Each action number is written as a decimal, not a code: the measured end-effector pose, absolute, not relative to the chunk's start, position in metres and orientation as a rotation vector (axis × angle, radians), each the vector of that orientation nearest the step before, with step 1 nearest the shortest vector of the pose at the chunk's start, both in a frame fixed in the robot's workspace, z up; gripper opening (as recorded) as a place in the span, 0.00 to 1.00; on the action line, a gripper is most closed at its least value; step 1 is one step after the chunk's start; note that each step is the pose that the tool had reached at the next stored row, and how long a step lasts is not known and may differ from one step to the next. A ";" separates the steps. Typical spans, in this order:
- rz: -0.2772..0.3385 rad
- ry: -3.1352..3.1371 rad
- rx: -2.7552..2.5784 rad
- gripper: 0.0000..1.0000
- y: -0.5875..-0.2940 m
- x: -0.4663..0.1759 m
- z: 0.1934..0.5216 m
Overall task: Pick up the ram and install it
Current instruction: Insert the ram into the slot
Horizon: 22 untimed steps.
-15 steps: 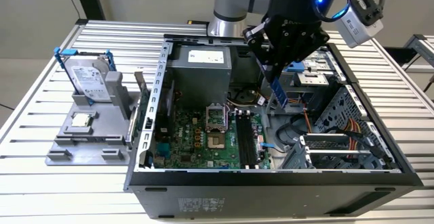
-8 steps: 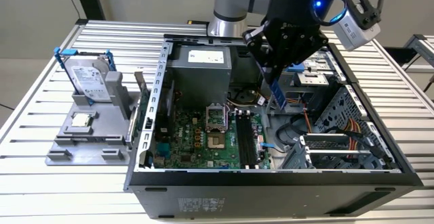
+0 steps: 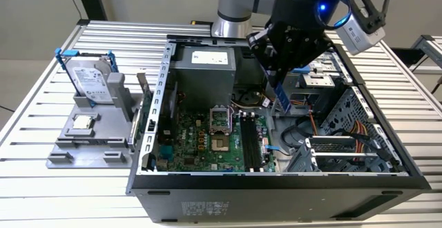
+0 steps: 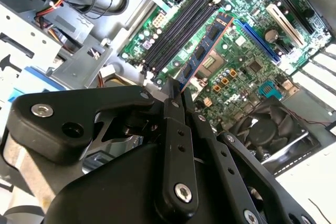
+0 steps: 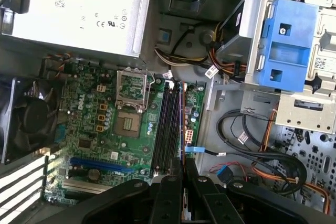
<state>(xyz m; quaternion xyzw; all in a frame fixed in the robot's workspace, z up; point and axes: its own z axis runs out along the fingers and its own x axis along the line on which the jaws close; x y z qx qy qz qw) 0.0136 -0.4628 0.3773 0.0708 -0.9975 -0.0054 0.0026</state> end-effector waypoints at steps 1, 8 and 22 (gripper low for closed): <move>-0.017 -3.128 0.222 0.00 -0.463 0.014 0.377; -0.018 -3.123 0.221 0.00 -0.466 0.014 0.375; -0.018 -3.121 0.220 0.00 -0.468 0.014 0.371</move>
